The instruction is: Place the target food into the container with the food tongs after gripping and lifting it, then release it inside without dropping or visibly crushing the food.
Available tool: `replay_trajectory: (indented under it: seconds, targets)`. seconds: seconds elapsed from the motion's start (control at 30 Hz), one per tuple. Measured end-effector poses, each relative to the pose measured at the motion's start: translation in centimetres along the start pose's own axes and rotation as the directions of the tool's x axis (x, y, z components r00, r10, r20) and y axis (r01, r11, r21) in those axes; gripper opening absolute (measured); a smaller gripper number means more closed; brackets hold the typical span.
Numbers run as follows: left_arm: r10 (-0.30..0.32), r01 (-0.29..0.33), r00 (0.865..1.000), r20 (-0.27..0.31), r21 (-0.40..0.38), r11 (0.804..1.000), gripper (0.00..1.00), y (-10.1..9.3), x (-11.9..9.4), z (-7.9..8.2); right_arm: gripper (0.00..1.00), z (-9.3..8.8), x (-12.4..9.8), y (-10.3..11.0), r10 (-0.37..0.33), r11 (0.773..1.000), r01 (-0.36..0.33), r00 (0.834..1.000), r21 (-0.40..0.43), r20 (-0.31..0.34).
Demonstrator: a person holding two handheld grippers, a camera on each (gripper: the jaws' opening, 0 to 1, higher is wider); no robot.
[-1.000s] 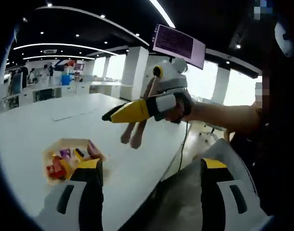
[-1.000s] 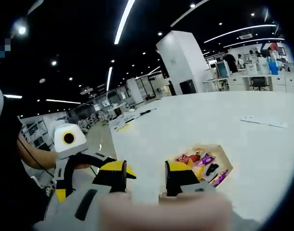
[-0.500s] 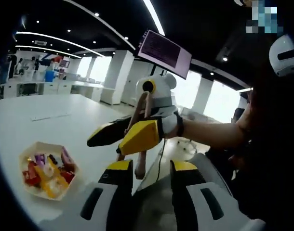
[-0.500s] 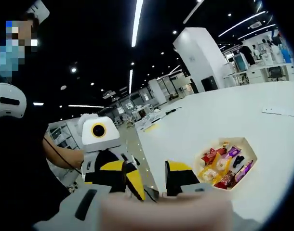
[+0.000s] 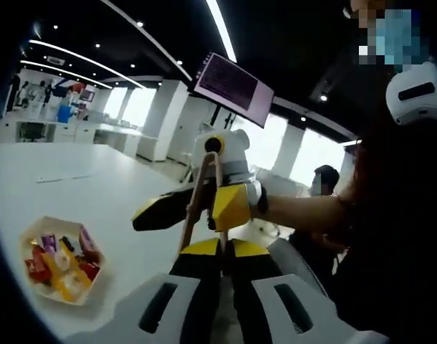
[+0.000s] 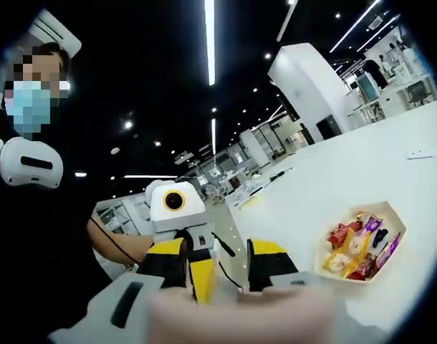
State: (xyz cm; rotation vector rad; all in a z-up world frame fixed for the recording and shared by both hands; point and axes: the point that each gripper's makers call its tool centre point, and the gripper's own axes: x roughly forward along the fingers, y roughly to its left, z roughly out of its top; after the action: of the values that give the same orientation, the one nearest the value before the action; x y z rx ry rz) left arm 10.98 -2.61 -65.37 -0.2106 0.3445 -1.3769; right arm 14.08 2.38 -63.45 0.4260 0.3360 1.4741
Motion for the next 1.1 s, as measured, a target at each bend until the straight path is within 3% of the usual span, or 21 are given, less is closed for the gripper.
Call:
replay_trajectory:
  seconds: [0.07, 0.27, 0.4, 0.53, 0.57, 0.6, 0.63, 0.73, 0.8, 0.97, 1.1]
  targets:
    - [0.027, -0.025, 0.998, -0.054, 0.026, 0.999, 0.0, 0.7, -0.4, -1.1, 0.32, -0.4, -0.2, -0.5, -0.028, 1.0, 0.028, 1.0, -0.01, -0.01]
    - [0.063, -0.054, 0.991, -0.116, 0.087, 0.995, 0.0, 1.4, -1.5, -2.4, 0.27, -1.3, -1.9, -1.3, -0.068, 0.997, 0.069, 0.998, 0.036, -0.004]
    - [0.118, -0.092, 0.978, -0.174, 0.147, 0.985, 0.0, 3.4, -2.5, -3.6, 0.24, -2.2, -4.3, -3.4, -0.172, 0.983, 0.171, 0.985, 0.072, 0.006]
    - [0.152, -0.1, 0.951, -0.27, 0.197, 0.975, 0.0, 5.8, -3.6, -5.5, 0.2, -3.3, -8.0, -4.7, -0.282, 0.952, 0.274, 0.958, 0.136, 0.042]
    - [0.164, -0.103, 0.937, -0.307, 0.208, 0.973, 0.0, 6.7, -3.8, -6.3, 0.19, -3.6, -9.0, -4.7, -0.307, 0.943, 0.296, 0.95, 0.155, 0.057]
    - [0.156, -0.086, 0.938, -0.308, 0.231, 0.969, 0.0, 7.1, -3.8, -6.6, 0.19, -4.1, -9.7, -4.8, -0.325, 0.935, 0.314, 0.945, 0.163, 0.043]
    - [0.166, -0.096, 0.918, -0.361, 0.205, 0.974, 0.0, 7.9, -3.9, -7.8, 0.19, -4.5, -10.2, -4.4, -0.335, 0.932, 0.324, 0.941, 0.163, 0.041]
    - [0.15, -0.031, 0.87, -0.469, 0.252, 0.967, 0.0, 9.3, -3.8, -10.7, 0.17, -5.0, -11.1, -3.5, -0.354, 0.924, 0.341, 0.934, 0.174, 0.052]
    - [0.126, -0.001, 0.853, -0.507, 0.238, 0.971, 0.0, 9.8, -3.5, -12.2, 0.17, -5.4, -11.7, -3.4, -0.385, 0.911, 0.371, 0.922, 0.179, 0.048]
    - [0.115, 0.031, 0.825, -0.553, 0.248, 0.968, 0.0, 11.7, -3.0, -14.3, 0.18, -6.7, -12.1, -2.9, -0.418, 0.893, 0.402, 0.908, 0.204, 0.039]
    - [0.114, 0.037, 0.809, -0.576, 0.245, 0.969, 0.0, 13.2, -3.4, -15.9, 0.18, -8.3, -12.3, -3.3, -0.452, 0.871, 0.445, 0.892, 0.209, -0.019]
